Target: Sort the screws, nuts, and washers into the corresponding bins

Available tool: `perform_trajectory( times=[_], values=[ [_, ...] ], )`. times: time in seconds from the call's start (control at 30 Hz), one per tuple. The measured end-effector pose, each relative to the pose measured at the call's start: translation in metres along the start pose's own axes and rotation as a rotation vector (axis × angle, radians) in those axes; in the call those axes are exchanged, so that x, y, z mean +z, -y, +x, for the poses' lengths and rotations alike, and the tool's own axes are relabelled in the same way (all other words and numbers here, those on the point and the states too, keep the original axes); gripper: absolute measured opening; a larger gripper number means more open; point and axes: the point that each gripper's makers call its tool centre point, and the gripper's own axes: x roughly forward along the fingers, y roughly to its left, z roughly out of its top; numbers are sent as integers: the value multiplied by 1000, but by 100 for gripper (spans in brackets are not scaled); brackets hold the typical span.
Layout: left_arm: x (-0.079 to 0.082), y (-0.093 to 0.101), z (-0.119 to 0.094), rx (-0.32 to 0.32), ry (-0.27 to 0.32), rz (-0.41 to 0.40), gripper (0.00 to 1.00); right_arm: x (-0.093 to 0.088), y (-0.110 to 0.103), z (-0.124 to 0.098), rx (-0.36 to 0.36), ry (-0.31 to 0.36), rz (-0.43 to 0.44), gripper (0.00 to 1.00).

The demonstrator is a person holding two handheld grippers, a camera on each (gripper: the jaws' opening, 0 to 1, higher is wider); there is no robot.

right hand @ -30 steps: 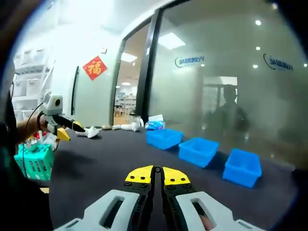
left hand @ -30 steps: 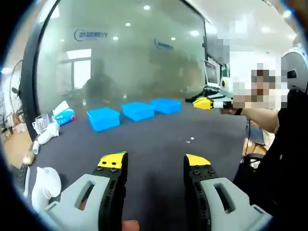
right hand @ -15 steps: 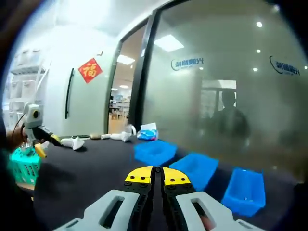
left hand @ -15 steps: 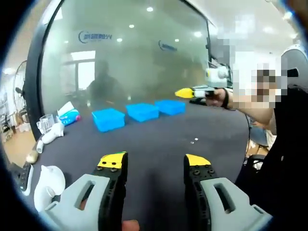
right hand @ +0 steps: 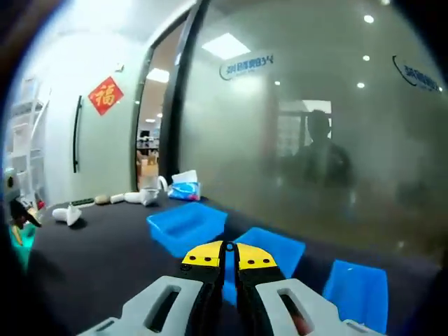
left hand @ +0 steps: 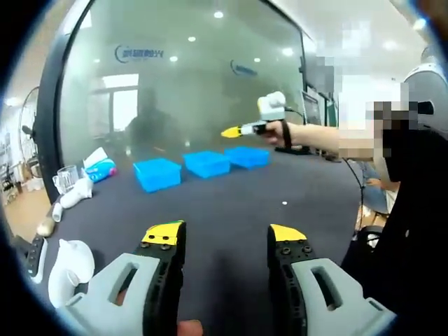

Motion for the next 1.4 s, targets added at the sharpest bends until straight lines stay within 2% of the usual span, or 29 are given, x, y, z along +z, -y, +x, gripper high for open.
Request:
perform_trajectory(
  times=[0.27,0.47,0.7,0.8,0.83,0.93,1.03,1.23,1.4],
  values=[
    [1,1,-1,3,1,0,45,-13,18,41,-40,-58,-4,3],
    [3,1,-3,10,4,-1,45,-22,28,53,-71,-85,1,3],
    [2,-1,-5,14,3,-2,45,-26,26,51,-73,-94,-10,3],
    [3,0,-5,13,6,-2,45,-24,24,49,-74,-87,-48,5],
    [3,0,-5,12,6,-2,45,-24,22,49,-69,-87,-60,7],
    [3,1,-5,11,8,-4,45,-24,19,47,-65,-85,-85,20],
    [3,2,-5,9,8,-4,45,-24,15,45,-58,-80,-83,22],
    [5,2,-5,6,11,-2,45,-21,12,32,-54,-63,-84,24],
    [6,3,-4,0,12,1,45,-21,2,11,-27,-51,-65,25]
  ],
)
